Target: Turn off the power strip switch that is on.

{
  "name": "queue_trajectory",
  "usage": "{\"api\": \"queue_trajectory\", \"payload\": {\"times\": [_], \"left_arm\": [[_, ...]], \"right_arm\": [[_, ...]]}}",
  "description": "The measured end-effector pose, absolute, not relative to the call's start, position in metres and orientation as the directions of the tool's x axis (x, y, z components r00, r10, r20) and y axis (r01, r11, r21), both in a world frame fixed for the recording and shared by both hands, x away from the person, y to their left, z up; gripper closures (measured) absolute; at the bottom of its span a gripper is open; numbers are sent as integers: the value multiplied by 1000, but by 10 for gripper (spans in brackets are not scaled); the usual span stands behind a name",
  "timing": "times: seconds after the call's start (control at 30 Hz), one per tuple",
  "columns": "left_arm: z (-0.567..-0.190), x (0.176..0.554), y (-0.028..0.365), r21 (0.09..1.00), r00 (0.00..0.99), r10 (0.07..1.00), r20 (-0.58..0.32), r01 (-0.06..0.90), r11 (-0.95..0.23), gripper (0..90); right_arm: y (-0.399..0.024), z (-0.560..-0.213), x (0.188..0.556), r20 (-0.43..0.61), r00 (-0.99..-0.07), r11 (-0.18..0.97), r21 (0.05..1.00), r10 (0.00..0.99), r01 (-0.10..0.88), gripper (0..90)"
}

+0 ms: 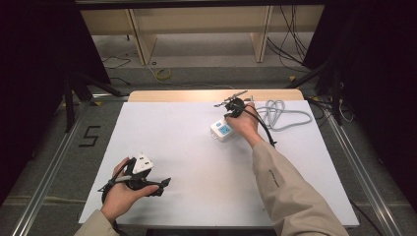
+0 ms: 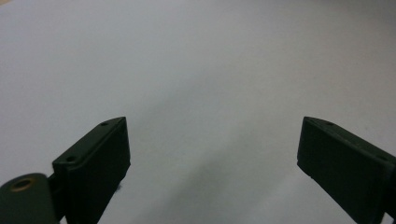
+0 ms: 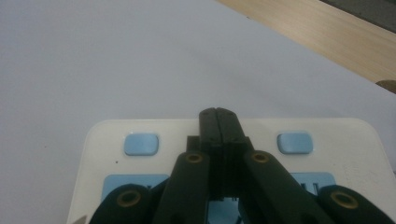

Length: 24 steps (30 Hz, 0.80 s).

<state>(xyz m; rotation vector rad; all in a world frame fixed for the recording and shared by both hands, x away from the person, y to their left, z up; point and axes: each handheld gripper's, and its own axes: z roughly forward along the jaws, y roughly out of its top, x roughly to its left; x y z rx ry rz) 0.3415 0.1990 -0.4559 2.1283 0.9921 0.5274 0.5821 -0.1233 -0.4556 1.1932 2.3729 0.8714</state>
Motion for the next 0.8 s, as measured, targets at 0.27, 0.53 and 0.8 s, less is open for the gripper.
{"api": "queue_trajectory", "payload": {"times": [0.27, 0.53, 0.8], "left_arm": [[-456, 341, 199, 749, 621, 782, 61, 489, -446, 91], [-456, 341, 199, 749, 620, 782, 61, 489, -446, 91], [-456, 342, 199, 751, 619, 783, 62, 488, -445, 92]], "right_arm": [[-124, -456, 582, -17, -582, 449, 655, 813, 608, 900], [-124, -456, 582, -15, -580, 446, 655, 814, 610, 900], [-124, -456, 582, -12, -575, 439, 657, 818, 612, 900]]}}
